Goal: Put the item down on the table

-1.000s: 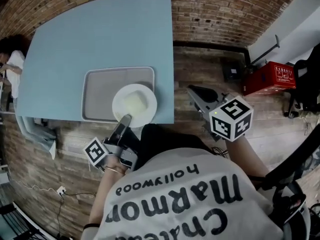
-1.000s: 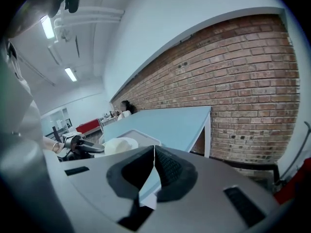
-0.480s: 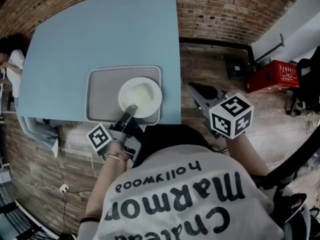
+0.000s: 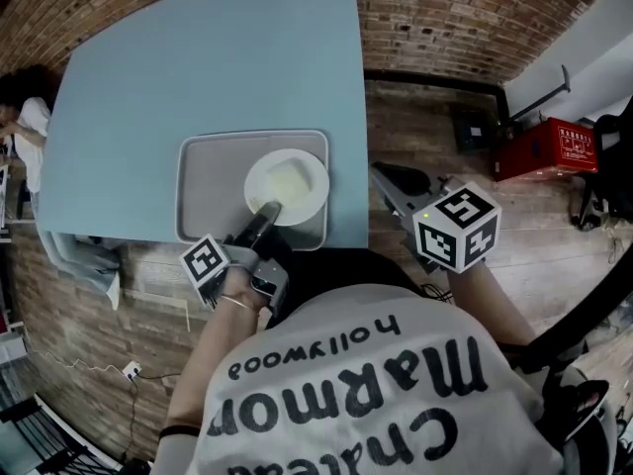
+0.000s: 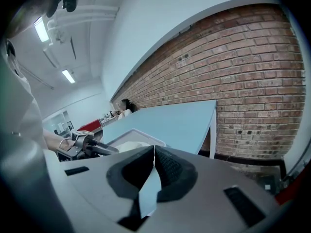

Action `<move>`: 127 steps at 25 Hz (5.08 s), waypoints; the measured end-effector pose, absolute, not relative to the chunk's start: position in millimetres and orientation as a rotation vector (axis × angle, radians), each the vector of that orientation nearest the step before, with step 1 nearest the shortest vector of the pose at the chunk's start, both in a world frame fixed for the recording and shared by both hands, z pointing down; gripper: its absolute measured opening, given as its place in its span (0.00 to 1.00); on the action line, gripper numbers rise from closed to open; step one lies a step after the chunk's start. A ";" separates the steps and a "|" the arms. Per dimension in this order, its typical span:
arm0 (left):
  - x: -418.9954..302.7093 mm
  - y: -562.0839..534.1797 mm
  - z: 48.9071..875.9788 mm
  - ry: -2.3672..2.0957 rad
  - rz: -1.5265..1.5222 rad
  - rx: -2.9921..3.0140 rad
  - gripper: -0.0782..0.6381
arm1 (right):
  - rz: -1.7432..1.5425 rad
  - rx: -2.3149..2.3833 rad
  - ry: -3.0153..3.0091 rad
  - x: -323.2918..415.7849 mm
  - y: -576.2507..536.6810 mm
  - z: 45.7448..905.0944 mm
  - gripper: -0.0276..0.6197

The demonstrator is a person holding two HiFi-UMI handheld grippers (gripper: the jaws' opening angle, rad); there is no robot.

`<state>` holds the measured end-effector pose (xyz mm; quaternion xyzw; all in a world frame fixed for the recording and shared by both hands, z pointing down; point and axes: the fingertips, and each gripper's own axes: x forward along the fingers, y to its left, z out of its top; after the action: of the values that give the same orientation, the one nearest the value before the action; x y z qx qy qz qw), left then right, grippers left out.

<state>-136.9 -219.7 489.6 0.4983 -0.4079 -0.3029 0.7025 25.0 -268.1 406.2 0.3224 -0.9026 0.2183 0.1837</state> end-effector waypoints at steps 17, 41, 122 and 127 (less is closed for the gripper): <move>-140.6 -239.9 504.5 -1.033 -0.399 1.140 0.16 | 0.636 0.908 -2.543 12.4 -285.1 409.7 0.06; -156.6 -246.0 483.7 -1.458 0.115 1.574 0.25 | 0.645 0.898 -2.556 8.6 -282.3 409.3 0.06; -79.5 -171.0 359.4 -1.355 -0.044 2.383 0.12 | 0.374 0.613 -2.678 1.4 -202.5 365.9 0.06; -76.4 -168.4 351.3 -1.348 -0.093 2.412 0.12 | 0.344 0.622 -2.655 9.3 -202.0 368.1 0.06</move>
<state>-76.4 -168.4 351.3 0.8570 -0.4790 -0.0331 0.1874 9.3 -202.0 368.1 0.2220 -0.9474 0.1226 0.1954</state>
